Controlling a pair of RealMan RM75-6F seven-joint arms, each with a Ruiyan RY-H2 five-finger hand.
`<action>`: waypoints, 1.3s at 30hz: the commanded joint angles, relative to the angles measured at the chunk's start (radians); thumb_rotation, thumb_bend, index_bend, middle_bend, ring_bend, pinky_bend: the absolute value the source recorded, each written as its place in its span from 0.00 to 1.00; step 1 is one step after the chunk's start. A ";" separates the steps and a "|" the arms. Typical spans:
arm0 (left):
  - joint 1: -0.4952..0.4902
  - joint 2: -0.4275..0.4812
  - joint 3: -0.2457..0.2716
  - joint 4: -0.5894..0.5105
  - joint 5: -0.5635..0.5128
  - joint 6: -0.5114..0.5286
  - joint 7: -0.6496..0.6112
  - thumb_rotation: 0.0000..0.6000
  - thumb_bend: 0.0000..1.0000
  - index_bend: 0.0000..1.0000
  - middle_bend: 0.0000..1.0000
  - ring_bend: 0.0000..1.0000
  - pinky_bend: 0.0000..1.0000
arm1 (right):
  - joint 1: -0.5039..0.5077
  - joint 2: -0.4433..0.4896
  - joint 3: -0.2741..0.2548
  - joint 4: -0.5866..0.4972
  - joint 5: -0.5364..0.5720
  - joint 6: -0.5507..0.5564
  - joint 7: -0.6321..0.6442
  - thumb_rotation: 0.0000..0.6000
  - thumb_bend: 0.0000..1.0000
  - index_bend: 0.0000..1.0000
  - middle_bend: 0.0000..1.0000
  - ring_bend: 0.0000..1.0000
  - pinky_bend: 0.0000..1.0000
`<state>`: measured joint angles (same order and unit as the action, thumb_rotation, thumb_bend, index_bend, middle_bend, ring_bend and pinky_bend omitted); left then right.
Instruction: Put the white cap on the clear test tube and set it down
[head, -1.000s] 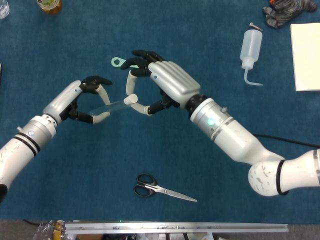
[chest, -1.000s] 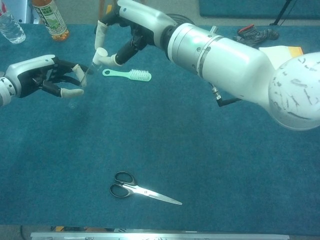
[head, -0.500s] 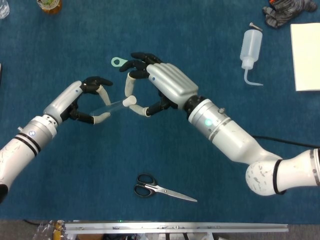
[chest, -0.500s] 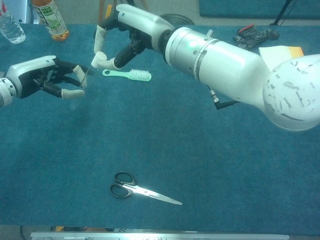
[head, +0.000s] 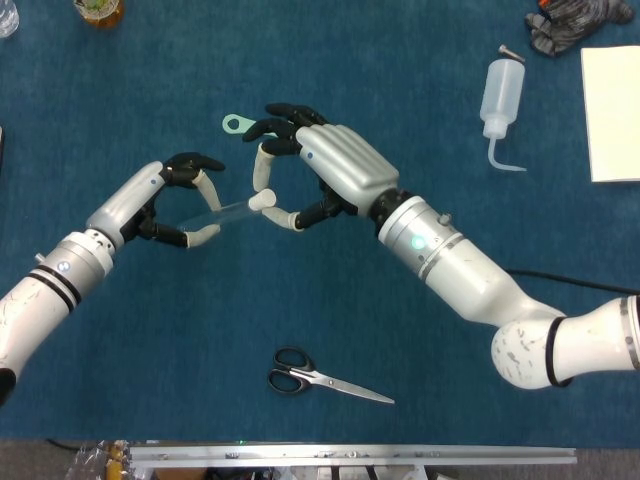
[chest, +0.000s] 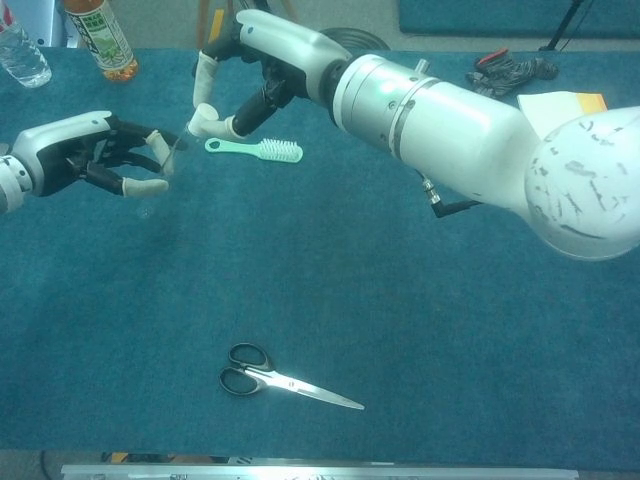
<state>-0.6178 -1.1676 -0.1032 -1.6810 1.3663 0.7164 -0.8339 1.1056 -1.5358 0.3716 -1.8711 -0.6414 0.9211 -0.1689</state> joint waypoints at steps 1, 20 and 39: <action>-0.001 -0.002 0.000 0.000 -0.001 -0.001 0.001 1.00 0.34 0.60 0.17 0.00 0.16 | 0.000 -0.001 0.000 0.002 0.000 -0.001 0.004 1.00 0.29 0.60 0.24 0.00 0.02; -0.007 -0.008 -0.005 -0.005 -0.042 -0.005 0.056 1.00 0.34 0.60 0.17 0.00 0.16 | 0.006 -0.009 -0.011 0.010 -0.003 -0.002 0.002 1.00 0.29 0.60 0.24 0.00 0.02; -0.003 -0.004 -0.014 -0.014 -0.068 -0.014 0.085 1.00 0.34 0.61 0.17 0.00 0.16 | 0.014 -0.021 -0.025 0.026 0.006 -0.009 -0.009 1.00 0.29 0.60 0.24 0.00 0.02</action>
<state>-0.6207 -1.1717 -0.1170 -1.6952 1.2981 0.7023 -0.7485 1.1196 -1.5567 0.3463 -1.8452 -0.6352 0.9121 -0.1780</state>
